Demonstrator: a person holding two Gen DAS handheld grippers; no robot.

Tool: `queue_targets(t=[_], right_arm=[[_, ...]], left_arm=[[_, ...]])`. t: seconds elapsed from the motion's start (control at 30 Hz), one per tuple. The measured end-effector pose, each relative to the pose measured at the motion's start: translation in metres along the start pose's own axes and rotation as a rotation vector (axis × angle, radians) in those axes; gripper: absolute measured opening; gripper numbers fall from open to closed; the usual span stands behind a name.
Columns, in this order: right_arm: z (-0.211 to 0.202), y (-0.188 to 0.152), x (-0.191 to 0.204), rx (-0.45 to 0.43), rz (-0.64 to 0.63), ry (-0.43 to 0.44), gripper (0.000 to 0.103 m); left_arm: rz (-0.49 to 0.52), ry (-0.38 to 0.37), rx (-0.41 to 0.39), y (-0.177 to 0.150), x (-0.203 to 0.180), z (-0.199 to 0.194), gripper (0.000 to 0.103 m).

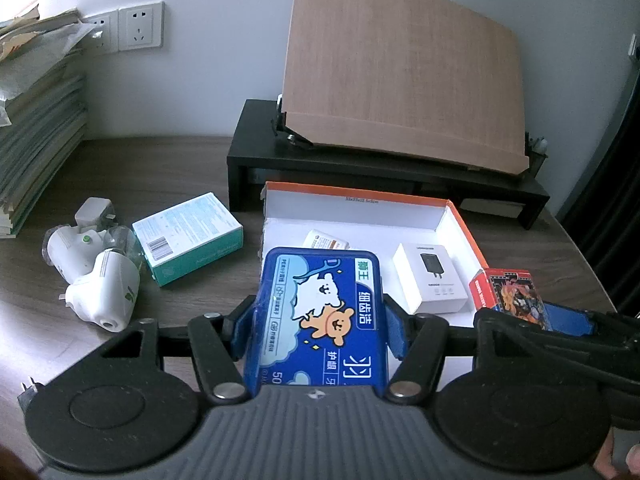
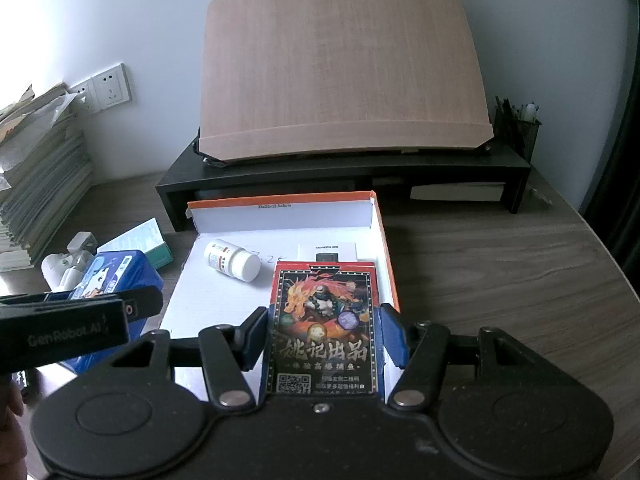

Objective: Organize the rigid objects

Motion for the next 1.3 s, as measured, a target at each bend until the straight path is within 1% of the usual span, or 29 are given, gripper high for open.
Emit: queue_targets(t=[1.3], right_arm=[[0.0056, -0.0018, -0.0017, 0.01, 0.007, -0.007, 0.071]], left_arm=[[0.004, 0.003, 0.01, 0.0001, -0.001, 0.002, 0.064]])
Point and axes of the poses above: each gripper's, at about its wrist camera, not at the fingertips, and z roughly the way its jaws point, x to its left, y to its top, the point moved 7 cm from there along z, roughly the way its jaws point, and after that the axes turned 4 degrees about y, right-handed, at the moved point
